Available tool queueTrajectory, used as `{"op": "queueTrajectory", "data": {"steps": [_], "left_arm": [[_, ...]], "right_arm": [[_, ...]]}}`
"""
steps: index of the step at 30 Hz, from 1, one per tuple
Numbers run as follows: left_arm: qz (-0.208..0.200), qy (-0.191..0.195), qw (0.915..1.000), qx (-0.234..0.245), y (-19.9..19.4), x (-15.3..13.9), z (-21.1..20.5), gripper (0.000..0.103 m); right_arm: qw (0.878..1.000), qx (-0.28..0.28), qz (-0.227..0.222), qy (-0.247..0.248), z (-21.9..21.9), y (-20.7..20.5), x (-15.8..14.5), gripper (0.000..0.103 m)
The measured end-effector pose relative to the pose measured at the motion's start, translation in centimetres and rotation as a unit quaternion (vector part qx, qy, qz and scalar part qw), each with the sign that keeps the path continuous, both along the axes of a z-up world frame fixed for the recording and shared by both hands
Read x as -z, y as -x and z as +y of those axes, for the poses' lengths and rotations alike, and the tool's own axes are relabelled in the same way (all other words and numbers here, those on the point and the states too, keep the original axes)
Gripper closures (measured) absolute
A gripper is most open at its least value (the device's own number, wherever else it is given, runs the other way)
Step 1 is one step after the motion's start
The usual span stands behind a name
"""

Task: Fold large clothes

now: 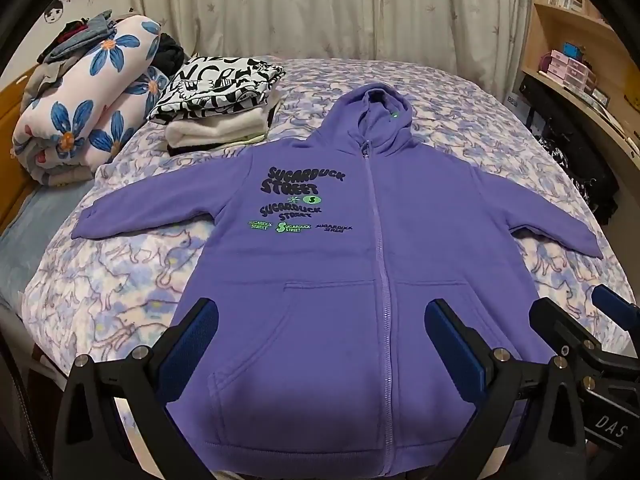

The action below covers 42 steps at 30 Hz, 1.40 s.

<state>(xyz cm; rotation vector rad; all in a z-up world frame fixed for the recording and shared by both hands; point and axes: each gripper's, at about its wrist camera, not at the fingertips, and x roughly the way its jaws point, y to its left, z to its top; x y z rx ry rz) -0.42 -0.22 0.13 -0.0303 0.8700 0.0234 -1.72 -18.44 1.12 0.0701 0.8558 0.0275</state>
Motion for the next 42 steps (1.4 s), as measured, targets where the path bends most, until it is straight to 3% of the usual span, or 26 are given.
{"op": "queueTrajectory", "data": {"steps": [42], "left_arm": [[0.012, -0.02, 0.9997, -0.002, -0.3, 0.8, -0.1, 0.001]], "right_arm": [[1.0, -0.003, 0.016, -0.015, -1.1, -1.0, 2.4, 0.0]]}}
